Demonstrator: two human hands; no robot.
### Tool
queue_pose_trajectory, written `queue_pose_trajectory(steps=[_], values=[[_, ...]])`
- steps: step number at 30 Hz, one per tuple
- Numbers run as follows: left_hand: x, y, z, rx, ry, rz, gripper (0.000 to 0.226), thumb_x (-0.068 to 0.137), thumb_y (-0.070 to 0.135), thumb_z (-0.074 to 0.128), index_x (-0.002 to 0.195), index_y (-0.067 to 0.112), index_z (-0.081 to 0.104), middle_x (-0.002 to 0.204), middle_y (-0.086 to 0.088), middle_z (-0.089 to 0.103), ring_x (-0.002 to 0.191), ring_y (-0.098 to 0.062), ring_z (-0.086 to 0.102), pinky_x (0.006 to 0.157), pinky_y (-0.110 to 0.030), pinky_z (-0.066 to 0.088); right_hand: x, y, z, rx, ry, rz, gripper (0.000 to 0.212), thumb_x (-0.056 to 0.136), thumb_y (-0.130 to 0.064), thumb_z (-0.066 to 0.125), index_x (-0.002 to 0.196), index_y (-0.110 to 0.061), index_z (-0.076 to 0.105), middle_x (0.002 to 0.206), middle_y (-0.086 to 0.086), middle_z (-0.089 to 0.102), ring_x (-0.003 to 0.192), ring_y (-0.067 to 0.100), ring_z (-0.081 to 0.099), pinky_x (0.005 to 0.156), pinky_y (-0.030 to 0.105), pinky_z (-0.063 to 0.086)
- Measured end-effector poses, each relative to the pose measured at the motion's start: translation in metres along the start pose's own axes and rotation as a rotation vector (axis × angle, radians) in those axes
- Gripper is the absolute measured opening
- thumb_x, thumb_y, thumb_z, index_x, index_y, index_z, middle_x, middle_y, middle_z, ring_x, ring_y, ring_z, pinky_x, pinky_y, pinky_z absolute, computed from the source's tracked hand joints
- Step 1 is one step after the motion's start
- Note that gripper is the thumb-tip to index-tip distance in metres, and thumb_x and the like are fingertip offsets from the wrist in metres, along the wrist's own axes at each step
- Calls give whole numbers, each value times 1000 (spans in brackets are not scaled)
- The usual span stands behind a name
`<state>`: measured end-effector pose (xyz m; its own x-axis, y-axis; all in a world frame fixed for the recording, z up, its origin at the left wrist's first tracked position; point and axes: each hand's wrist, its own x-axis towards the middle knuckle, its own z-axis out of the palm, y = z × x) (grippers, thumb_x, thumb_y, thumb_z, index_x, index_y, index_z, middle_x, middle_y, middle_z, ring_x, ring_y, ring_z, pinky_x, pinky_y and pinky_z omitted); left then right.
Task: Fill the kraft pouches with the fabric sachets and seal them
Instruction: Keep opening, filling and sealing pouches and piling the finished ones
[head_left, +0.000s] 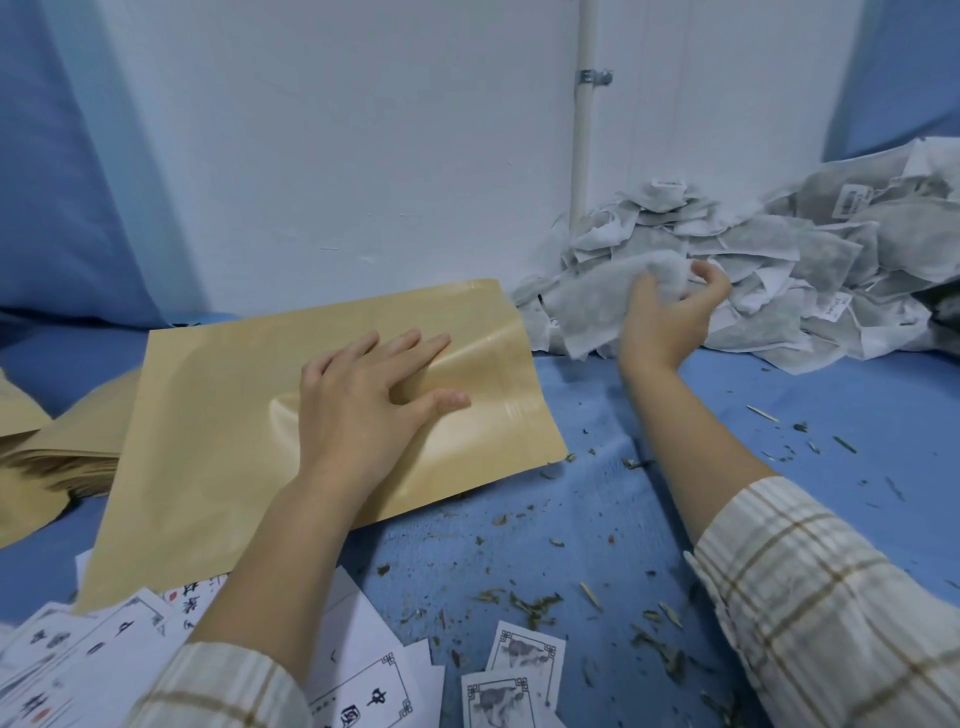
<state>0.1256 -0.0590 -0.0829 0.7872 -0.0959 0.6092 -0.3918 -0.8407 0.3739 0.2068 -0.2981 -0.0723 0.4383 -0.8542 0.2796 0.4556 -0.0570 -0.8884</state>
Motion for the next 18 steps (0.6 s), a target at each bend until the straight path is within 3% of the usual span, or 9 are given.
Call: queue_pose_trajectory(steps=[3,5,8,11,13,15,17,18], values=[[0,0,1,10,16,1,53,71,63,61,122,50,54,138,18,49,135,-11,36,105,-26,14,2,-5,2,212,-173,344,37,80,-22,62,114,-23,50,93,-5,56,74,10,54,57,18,46],[0,1,0,18,36,-5,53,72,63,61,123,50,55,138,18,49,135,-11,35,104,-25,13,-5,0,4,244,-367,402,29,81,-16,63,107,-17,52,97,3,60,78,13,56,59,21,50],[0,2,0,38,57,-13,53,72,64,59,123,49,55,138,17,49,135,-12,36,103,-26,14,-22,-2,10,304,-719,471,14,83,-4,62,93,-8,53,81,6,60,71,17,60,50,24,51],[0,7,-1,4,58,-20,55,68,68,55,120,52,55,135,20,51,134,-10,37,101,-23,13,-42,-15,12,64,-1160,442,13,87,0,56,94,-11,56,62,-2,64,52,8,61,44,19,48],[-1,10,-1,-36,53,-8,55,64,69,54,117,53,56,132,23,52,132,-9,39,99,-20,14,-52,-23,10,-150,-1352,372,18,91,0,48,85,-13,58,52,-10,63,46,2,59,43,14,45],[-1,12,-2,-74,46,16,53,63,69,54,114,54,57,129,25,54,130,-8,41,99,-20,15,-57,-32,9,-296,-1420,313,28,95,1,42,74,-14,51,46,-8,58,39,-3,53,38,10,40],[-2,13,-3,-89,23,48,54,62,69,54,114,53,58,127,27,54,129,-6,42,100,-20,16,-60,-41,12,-445,-1428,282,35,97,3,36,65,-10,42,54,7,46,43,6,49,33,7,34],[-2,14,-3,-92,17,60,55,62,68,54,114,51,59,127,27,54,128,-5,43,100,-21,16,-60,-41,15,-500,-1438,301,36,98,3,33,64,-7,39,61,4,37,49,10,42,33,7,32]])
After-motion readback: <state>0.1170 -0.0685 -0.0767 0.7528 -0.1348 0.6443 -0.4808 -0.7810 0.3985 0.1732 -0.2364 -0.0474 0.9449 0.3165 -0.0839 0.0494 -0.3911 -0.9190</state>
